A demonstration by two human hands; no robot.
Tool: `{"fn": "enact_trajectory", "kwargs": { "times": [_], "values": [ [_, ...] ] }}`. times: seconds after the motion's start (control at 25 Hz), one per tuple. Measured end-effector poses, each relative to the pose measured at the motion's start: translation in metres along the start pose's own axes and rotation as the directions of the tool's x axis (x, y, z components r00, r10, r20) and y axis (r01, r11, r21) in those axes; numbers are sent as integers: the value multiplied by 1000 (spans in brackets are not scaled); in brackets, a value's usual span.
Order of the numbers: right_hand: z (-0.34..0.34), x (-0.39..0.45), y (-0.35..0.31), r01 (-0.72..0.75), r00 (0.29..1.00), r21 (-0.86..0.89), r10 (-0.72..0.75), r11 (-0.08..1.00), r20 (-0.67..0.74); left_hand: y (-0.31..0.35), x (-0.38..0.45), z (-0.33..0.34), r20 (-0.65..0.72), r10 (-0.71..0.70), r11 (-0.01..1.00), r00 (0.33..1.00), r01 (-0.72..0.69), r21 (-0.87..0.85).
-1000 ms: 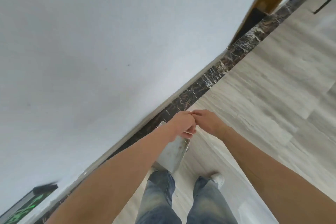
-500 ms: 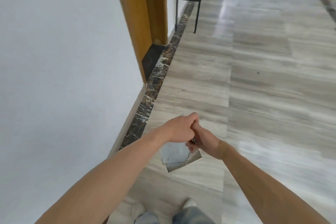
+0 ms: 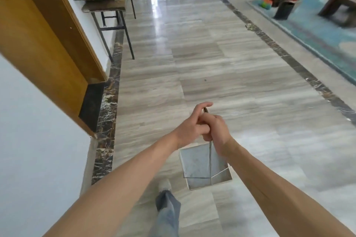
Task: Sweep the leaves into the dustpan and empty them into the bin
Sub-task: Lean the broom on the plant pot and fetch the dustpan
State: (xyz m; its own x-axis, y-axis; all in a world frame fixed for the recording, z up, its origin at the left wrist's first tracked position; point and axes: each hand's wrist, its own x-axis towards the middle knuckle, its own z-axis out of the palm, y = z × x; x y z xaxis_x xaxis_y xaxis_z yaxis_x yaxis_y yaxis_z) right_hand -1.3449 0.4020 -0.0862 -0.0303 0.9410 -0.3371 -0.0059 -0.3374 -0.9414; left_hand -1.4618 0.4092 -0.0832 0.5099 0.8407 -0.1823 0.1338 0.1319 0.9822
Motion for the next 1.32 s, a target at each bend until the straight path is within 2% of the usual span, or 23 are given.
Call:
{"fn": "enact_trajectory", "kwargs": {
  "times": [0.12, 0.2, 0.32, 0.44, 0.52, 0.64, 0.76, 0.96, 1.12, 1.32],
  "values": [
    [-13, 39, -26, 21, 991, 67, -12, 998, -134, -4, 52, -9, 132, -71, 946, 989, 108, -305],
    [-14, 72, -45, 52, 977, 129, -23, 990, -212, -7, 85, -18, 182, -51, 905, 982, 123, -408],
    [-12, 123, -79, 69, 957, 199, -8, 978, -290, -7, 130, -49, 178, 5, 954, 984, 48, -294],
    [-8, 167, -103, 94, 937, 246, -2, 965, -350, 9, 174, -87, 253, 6, 999, 967, 6, -49],
    [-5, 196, -114, 87, 937, 243, 3, 966, -349, 13, 202, -109, 266, -37, 998, 963, 48, -35],
    [-2, 234, -124, 71, 955, 215, -4, 974, -297, 9, 233, -130, 221, -67, 998, 973, 62, 31],
    [-2, 273, -134, 63, 965, 236, 1, 970, -263, 3, 269, -140, 115, -67, 964, 991, 34, 264],
    [-22, 341, -163, 61, 971, 311, 16, 949, -240, 6, 349, -146, -137, 6, 965, 991, 30, 262],
    [-60, 405, -194, 68, 978, 335, 4, 940, -208, 23, 429, -152, -185, 56, 987, 981, -27, 156],
    [-135, 480, -237, 89, 980, 337, -22, 937, -197, 53, 541, -141, -167, 85, 979, 982, -51, 195]
  ]
}}
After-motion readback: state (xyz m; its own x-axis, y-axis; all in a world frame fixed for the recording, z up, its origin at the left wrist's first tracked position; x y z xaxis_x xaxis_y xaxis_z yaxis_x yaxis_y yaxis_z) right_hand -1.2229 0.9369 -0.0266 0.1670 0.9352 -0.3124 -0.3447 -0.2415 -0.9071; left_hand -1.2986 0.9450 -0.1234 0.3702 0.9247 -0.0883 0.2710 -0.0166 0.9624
